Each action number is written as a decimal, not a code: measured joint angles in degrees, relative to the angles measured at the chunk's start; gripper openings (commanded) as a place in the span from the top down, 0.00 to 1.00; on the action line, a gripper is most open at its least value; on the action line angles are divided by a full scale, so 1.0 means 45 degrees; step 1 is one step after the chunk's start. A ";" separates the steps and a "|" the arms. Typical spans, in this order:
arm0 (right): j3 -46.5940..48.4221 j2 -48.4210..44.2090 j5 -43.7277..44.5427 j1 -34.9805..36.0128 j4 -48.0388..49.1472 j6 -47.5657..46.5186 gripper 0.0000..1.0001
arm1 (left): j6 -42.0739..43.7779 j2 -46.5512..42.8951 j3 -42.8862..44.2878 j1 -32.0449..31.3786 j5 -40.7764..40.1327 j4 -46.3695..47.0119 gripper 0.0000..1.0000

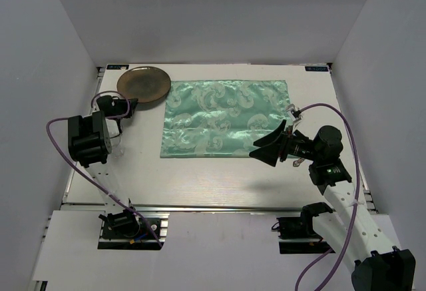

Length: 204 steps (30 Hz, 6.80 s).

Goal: Set the dinner table for one person

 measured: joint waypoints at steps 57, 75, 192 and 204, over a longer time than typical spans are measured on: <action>0.1365 -0.3070 0.9549 -0.0442 -0.6999 0.0937 0.11 | 0.2341 0.0034 0.0204 -0.6742 0.4541 -0.1409 0.86; 0.1161 -0.3104 0.9112 -0.0442 -0.6970 0.0913 0.11 | 0.2686 -0.0073 0.0602 -0.6883 0.4605 -0.1875 0.02; 1.2512 1.3114 1.6262 0.6693 -0.8223 -0.1122 1.00 | 0.5411 -0.5547 0.6465 -1.0894 -0.7441 -1.8190 0.02; 1.9696 1.7976 1.6878 0.2011 -1.0982 -0.1710 1.00 | 0.5979 -1.0214 0.4741 -1.0584 -1.0180 -1.9059 0.02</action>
